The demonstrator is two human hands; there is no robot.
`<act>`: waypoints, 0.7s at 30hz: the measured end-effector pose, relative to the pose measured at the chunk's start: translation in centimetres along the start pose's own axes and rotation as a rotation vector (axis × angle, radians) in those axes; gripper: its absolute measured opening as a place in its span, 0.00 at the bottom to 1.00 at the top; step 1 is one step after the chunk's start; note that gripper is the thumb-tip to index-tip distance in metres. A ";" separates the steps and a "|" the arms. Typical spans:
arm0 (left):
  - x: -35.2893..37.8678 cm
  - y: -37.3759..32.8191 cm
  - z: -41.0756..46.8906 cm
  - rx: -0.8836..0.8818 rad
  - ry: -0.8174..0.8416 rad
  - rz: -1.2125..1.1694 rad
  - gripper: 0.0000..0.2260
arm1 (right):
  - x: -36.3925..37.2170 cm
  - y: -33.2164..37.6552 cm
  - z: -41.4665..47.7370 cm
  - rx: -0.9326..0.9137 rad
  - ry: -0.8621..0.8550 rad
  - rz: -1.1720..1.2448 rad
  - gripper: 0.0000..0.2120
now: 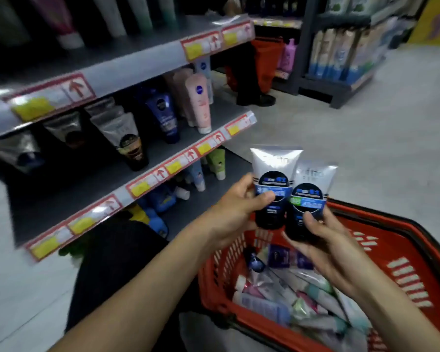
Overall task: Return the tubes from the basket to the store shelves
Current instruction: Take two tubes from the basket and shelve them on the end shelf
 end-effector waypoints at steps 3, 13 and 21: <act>-4.2 -5.1 -3.8 0.199 -0.150 0.061 0.17 | 7.2 0.4 1.9 -0.025 0.157 -0.101 0.25; -22.0 -8.4 -19.1 0.388 -0.900 0.308 0.16 | 27.3 -6.9 8.4 -0.159 0.618 -0.551 0.11; -31.7 -6.7 -19.3 0.298 -1.146 0.395 0.16 | 31.8 -12.0 10.8 -0.113 0.774 -0.713 0.22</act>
Point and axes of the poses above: each hand's wrist, its own z-axis towards the middle knuckle, its own x-axis out of the palm, y = z × x, the point moved 5 cm from there along z, towards the middle knuckle, and after that the axes turned 4 degrees about -x, right-handed, at the moved point
